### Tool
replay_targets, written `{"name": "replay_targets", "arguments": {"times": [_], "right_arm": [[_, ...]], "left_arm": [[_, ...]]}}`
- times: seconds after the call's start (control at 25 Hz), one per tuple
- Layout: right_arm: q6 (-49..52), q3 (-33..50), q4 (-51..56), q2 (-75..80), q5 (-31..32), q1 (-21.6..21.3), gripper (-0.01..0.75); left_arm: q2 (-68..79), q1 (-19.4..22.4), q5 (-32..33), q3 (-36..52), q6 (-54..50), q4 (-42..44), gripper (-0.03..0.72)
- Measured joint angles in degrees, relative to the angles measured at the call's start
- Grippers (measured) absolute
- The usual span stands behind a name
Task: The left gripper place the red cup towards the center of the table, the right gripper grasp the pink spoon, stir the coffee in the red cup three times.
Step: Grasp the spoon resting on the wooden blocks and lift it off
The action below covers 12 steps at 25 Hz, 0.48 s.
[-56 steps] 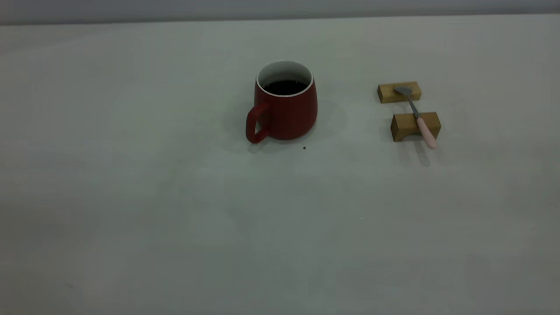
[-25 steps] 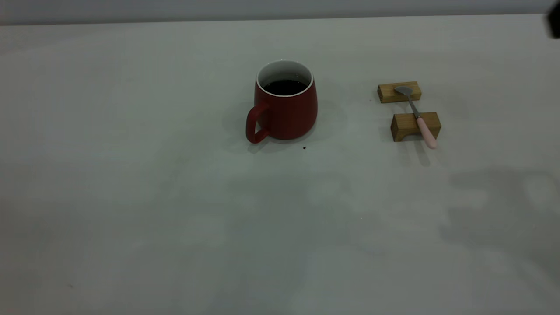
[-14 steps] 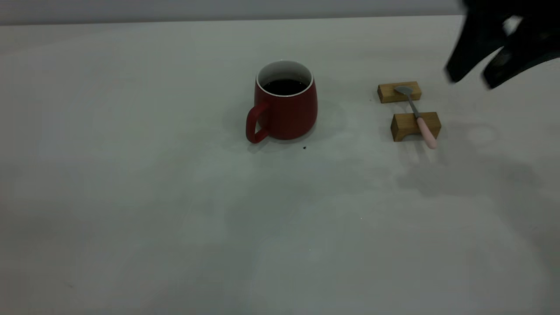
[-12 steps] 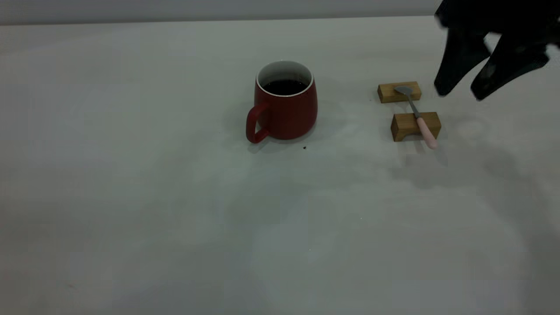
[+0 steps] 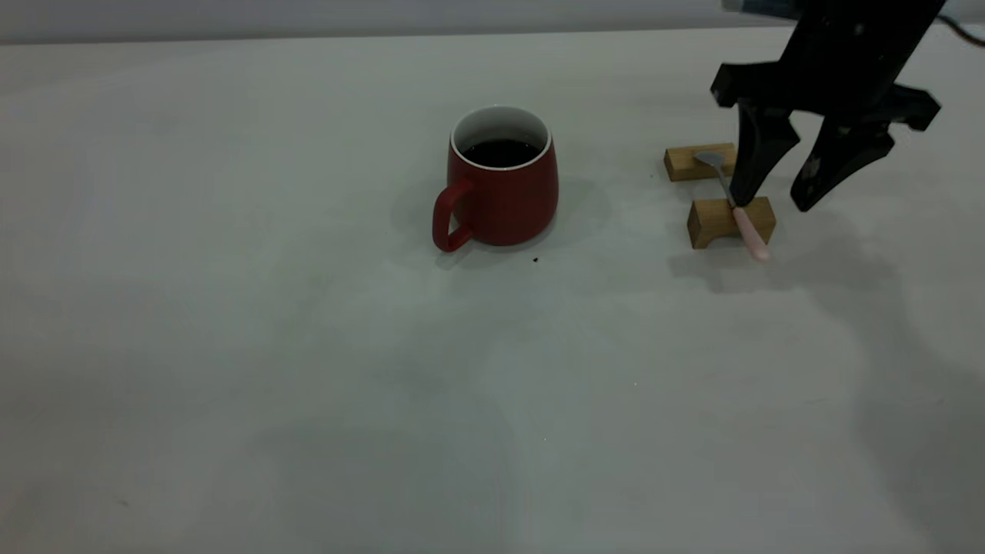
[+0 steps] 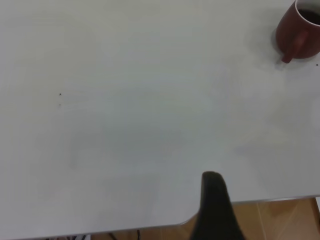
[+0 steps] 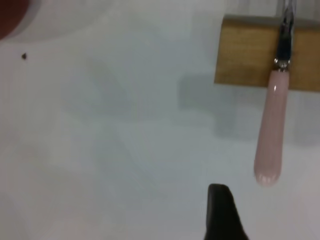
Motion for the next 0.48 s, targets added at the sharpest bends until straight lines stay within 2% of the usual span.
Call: {"name": "replay_targets", "arguments": {"times": [0.48], "right_arm": [[-0.81, -2.31, 2.05, 6.49, -1.11, 0.00, 0.512]], "left_arm": [[0.00, 0.00, 0.00, 0.00, 0.00, 0.00, 0.586]]}}
